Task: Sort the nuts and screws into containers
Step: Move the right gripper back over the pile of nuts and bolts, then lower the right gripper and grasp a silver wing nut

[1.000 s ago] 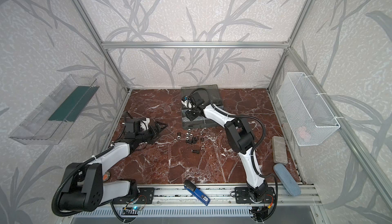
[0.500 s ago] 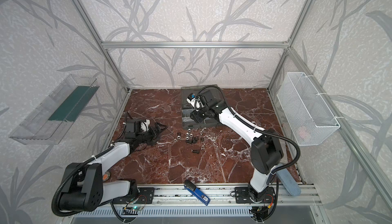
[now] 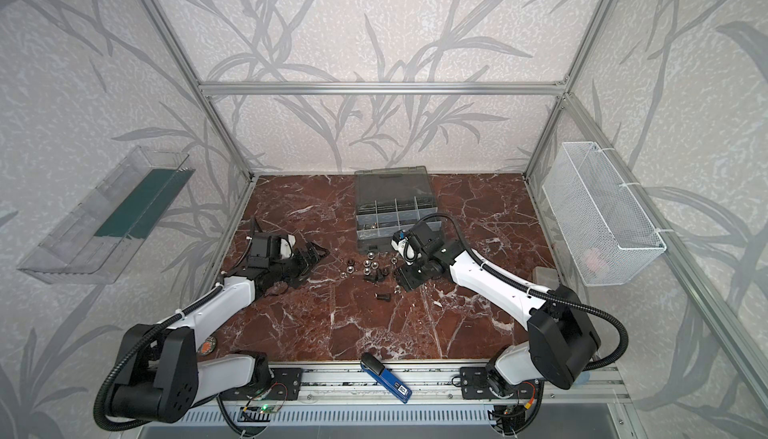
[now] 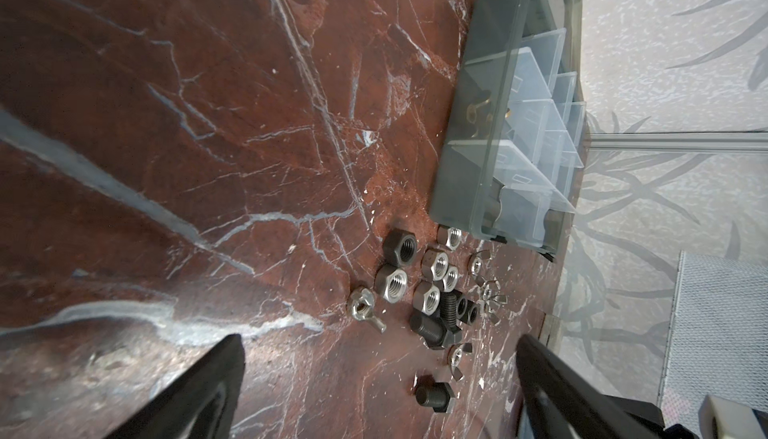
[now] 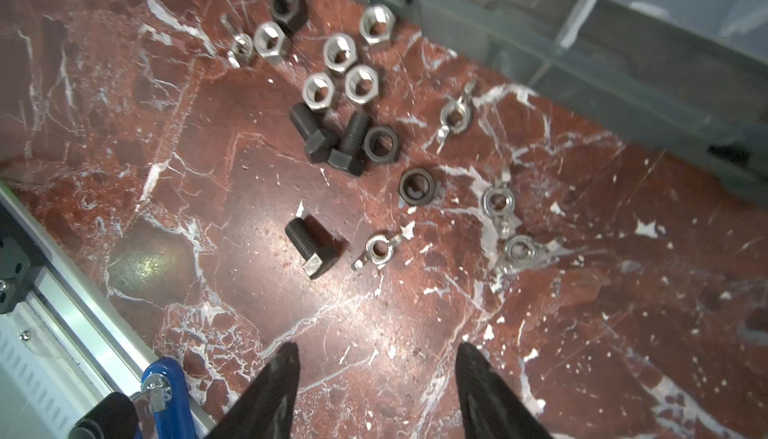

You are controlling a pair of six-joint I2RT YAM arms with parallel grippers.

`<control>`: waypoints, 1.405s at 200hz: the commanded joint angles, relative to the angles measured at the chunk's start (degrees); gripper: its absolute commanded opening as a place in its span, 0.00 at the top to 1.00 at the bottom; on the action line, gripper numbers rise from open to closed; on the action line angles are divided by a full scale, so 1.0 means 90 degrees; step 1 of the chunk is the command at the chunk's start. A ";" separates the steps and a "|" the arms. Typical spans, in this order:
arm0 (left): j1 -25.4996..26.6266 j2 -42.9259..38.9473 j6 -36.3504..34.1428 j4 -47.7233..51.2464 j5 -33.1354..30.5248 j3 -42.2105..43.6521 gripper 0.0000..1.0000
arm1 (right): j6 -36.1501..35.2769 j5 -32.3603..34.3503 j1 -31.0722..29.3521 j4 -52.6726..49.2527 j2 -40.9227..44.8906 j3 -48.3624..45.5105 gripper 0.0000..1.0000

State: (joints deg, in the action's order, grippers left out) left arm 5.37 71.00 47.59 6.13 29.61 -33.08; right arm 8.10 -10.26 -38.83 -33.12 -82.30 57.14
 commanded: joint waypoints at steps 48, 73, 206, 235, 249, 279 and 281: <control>0.0357 -0.0063 -0.0403 0.0926 -0.0949 -0.0424 0.01 | 0.1085 0.0202 -0.0147 0.0425 -0.0156 -0.0373 0.38; 0.0470 -0.0032 -0.0525 0.1175 -0.1272 -0.0528 0.01 | 0.1435 0.0550 -0.0278 0.0307 -0.0357 -0.0195 0.38; 0.0534 0.0128 -0.0718 0.1175 -0.1221 -0.0606 0.00 | 0.3089 0.1592 -0.0666 -0.0008 -0.1588 0.0564 0.46; 0.0537 0.0158 -0.0708 0.1114 -0.1134 -0.0621 0.00 | 0.3118 0.1541 -0.0724 0.0044 -0.1907 0.0684 0.48; 0.0537 0.0168 -0.0698 0.1072 -0.1089 -0.0621 0.01 | 0.3121 0.1512 -0.0735 0.0104 -0.2003 0.0739 0.51; 0.0537 0.0249 -0.0624 0.0720 -0.0724 -0.0556 0.01 | 0.3122 0.1326 -0.0735 0.0249 -0.2202 0.0827 0.60; 0.0537 0.0251 -0.0609 0.0697 -0.0702 -0.0554 0.01 | 0.3117 0.1310 -0.0735 0.0239 -0.2222 0.0842 0.61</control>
State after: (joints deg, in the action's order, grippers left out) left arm 10.02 72.51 41.98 14.96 20.53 -37.21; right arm 35.53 2.66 -45.17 -31.35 -100.75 62.92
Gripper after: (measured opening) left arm 0.995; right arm 0.425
